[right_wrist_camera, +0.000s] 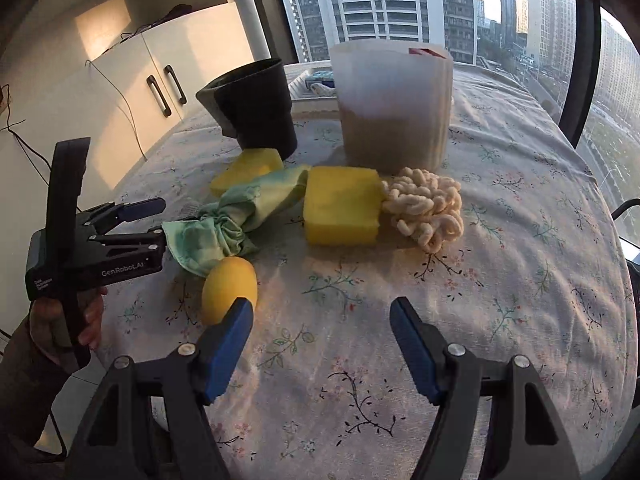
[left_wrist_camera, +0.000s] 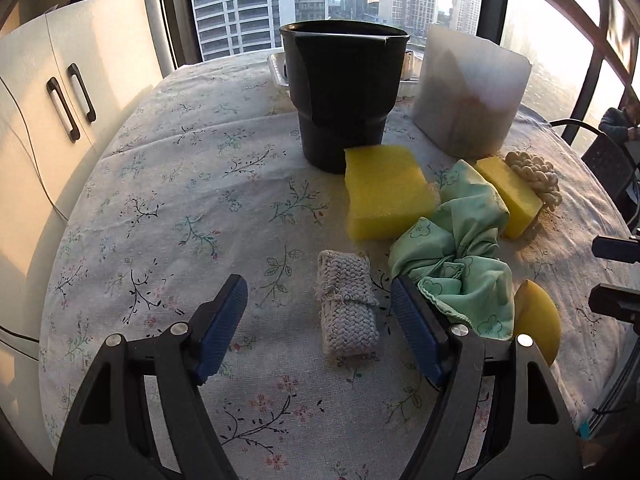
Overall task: Organize soft objects
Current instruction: 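Move both open tools back over the remaining items on the table, then grasp the grey knit sock with the left gripper while the right grasps the yellow egg sponge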
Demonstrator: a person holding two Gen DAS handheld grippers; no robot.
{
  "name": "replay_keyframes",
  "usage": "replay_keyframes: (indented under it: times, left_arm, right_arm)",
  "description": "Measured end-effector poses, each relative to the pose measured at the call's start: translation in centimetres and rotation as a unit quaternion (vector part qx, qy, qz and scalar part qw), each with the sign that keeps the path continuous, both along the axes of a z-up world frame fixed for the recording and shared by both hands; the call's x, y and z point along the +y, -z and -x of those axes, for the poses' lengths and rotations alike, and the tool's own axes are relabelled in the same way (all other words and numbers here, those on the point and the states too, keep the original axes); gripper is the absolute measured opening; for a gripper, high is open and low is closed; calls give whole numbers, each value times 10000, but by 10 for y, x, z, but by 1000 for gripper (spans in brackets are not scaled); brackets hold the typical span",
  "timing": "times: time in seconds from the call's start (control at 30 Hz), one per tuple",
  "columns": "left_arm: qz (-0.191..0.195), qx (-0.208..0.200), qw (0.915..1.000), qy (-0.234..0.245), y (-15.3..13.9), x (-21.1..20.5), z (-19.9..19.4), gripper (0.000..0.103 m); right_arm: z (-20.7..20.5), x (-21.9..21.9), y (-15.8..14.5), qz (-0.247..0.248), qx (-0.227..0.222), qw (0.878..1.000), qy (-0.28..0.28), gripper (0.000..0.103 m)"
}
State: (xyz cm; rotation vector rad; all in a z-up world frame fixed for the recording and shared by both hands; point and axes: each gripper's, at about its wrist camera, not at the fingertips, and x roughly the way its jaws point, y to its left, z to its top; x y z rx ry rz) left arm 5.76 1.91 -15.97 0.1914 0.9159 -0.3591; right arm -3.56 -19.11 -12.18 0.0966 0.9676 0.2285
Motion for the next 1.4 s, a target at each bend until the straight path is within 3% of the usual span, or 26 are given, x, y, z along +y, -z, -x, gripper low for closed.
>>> replay_keyframes:
  times: [0.07, 0.2, 0.27, 0.33, 0.57, 0.63, 0.7, 1.03, 1.4]
  left_arm:
    - [24, 169, 9998, -53, 8, -1, -5, 73]
    - [167, 107, 9997, -141, 9, 1, -1, 70]
    - [83, -10, 9999, -148, 7, -2, 3, 40]
    - [91, -11, 10000, -8, 6, -7, 4, 25]
    - [389, 74, 9992, 18, 6, -3, 2, 25]
    - [454, 88, 9989, 12, 6, -2, 3, 25]
    - [519, 105, 9986, -13, 6, 0, 2, 25]
    - [690, 204, 9973, -176, 3, 7, 4, 24]
    - [447, -35, 9984, -337, -11, 19, 2, 25]
  right_arm:
    - [0, 17, 0, -14, -8, 9999, -152, 73]
    - [-5, 39, 7, 76, 21, 9996, -270, 73]
    - [-9, 45, 13, 108, 92, 9995, -272, 73]
    - [-13, 48, 18, -58, 159, 9994, -312, 73]
    - [-21, 59, 29, -157, 247, 9989, -353, 63]
    - [-23, 59, 30, -179, 257, 9990, -318, 57]
    - [-25, 60, 31, -353, 329, 9982, -348, 43]
    - [-13, 44, 15, -362, 182, 9991, -152, 42]
    - [-13, -4, 3, 10, 109, 9988, 472, 42]
